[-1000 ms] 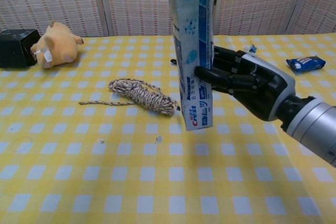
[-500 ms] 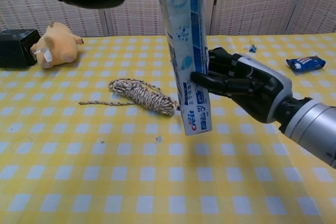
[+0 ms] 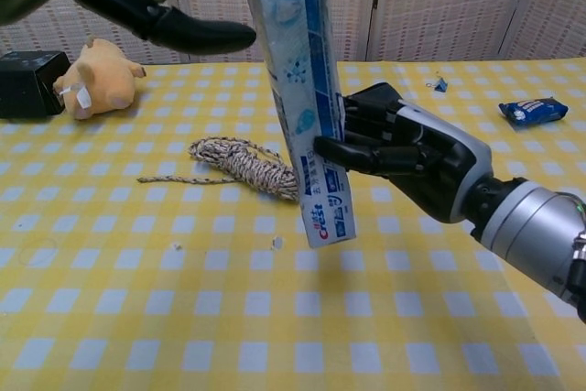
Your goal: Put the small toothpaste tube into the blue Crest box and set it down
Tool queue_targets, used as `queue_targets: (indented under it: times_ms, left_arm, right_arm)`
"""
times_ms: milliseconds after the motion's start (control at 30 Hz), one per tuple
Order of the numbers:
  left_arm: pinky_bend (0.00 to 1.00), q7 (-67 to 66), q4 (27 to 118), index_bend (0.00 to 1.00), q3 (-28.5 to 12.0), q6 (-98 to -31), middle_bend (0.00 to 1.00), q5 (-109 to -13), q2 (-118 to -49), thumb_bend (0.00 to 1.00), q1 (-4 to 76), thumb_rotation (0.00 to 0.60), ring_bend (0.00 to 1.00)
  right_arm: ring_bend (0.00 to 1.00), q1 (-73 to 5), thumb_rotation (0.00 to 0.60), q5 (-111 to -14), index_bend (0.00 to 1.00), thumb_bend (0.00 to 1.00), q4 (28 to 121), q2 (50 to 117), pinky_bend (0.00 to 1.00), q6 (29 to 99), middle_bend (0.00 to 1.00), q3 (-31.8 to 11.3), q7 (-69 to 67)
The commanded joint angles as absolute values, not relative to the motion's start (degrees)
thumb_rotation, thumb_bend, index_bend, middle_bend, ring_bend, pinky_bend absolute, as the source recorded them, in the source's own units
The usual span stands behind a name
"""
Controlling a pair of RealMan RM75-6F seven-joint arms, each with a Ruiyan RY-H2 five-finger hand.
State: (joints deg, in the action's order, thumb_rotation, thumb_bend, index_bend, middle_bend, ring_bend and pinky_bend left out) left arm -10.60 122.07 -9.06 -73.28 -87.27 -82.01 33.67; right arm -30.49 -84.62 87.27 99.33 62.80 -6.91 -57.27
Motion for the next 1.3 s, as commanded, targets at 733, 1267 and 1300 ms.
queue_targets:
  times_ms: [733,1267,1300]
  left_arm:
    - [1.00,-11.3,122.1,0.18,-11.5,-73.0,1.00,-85.3,-83.3,0.22,34.3,0.600,1.00]
    - [1.00,-11.7,120.9,0.20,-9.5,-71.8,1.00,-86.9,-84.0,0.22,34.3,0.600,1.00]
    - [1.00,-11.9,120.8,0.20,-9.3,-71.7,1.00,-87.0,-84.1,0.22,34.3,0.600,1.00]
  right_arm:
    - [0.37,-30.2,0.600,-85.9,0.48,0.35,87.6,98.3,0.43,63.2,0.30,-6.1,-58.9]
    - [0.37,-30.4,0.600,-85.3,0.48,0.35,87.7,98.4,0.44,63.2,0.30,-6.6,-58.8]
    - [0.37,-30.4,0.600,-85.3,0.48,0.35,87.8,98.4,0.44,63.2,0.30,-6.7,-58.8]
